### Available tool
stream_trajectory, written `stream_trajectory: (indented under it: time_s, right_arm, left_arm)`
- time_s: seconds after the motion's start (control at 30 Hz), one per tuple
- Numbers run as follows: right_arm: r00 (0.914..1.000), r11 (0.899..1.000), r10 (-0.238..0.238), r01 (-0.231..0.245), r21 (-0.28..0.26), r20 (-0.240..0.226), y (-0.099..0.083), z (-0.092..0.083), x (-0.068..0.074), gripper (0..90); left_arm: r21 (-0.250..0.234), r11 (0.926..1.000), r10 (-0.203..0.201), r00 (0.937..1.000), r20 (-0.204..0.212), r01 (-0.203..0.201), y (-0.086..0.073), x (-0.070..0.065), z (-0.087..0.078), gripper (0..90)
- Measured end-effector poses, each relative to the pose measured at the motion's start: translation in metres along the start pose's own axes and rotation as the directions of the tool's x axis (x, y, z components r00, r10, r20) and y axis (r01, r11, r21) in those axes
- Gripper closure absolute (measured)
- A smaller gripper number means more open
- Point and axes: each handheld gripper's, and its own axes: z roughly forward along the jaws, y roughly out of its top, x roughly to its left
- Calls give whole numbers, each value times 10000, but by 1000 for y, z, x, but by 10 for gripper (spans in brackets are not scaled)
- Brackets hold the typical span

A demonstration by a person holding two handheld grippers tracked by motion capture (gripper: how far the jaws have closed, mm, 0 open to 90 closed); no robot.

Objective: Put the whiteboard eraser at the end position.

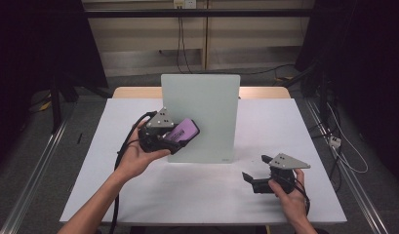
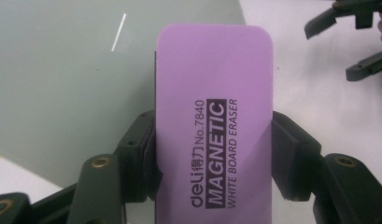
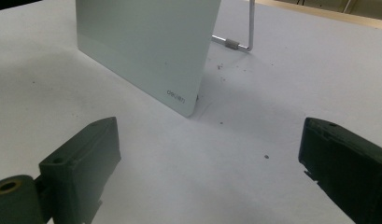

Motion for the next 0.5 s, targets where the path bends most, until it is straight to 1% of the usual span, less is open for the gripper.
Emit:
stream_trajectory:
  time_s: [0.03, 0.07, 0.13, 0.2, 0.23, 0.3, 0.37, 0.43, 0.5]
  right_arm:
    - [10000, 10000, 16, -16, 12, 1, 0, -1, 0, 54]
    - [10000, 10000, 13, -13, -4, 0, -1, -1, 0, 54]
    - [10000, 10000, 45, -45, -63, 27, -2, -4, -1, 54]
    - [10000, 9999, 56, -55, -145, 59, -2, -5, -2, 51]
    - [10000, 9999, 37, -36, -147, 52, -2, -5, -2, 51]
    - [10000, 9999, 5, -5, -107, -3, -1, -5, -1, 52]
    - [10000, 9999, -45, 45, -99, -47, -1, -4, 0, 52]
    - [10000, 9999, -43, 42, -103, -69, -1, -4, -1, 52]
    - [10000, 9999, -19, 18, -122, -76, -1, -4, -1, 52]
  left_arm:
    - [94, 10000, -26, 10000, 58, 26, -1, -2, 2, 410]
    - [271, 9996, 33, 9999, 117, -36, -2, -3, 3, 411]
    - [428, 9991, -33, 9998, 189, 25, -5, -7, 7, 411]
    - [627, 9980, 62, 9995, 301, -81, -6, -10, 10, 411]
    - [579, 9983, 29, 9994, 356, -49, -6, -11, 11, 410]
    - [660, 9978, 69, 9992, 387, -94, -6, -12, 11, 411]
    - [646, 9979, 64, 9985, 545, -99, -7, -13, 12, 411]
    - [798, 9966, 158, 9978, 636, -209, -9, -15, 13, 411]
    - [881, 9960, 103, 9973, 722, -167, -12, -16, 15, 411]
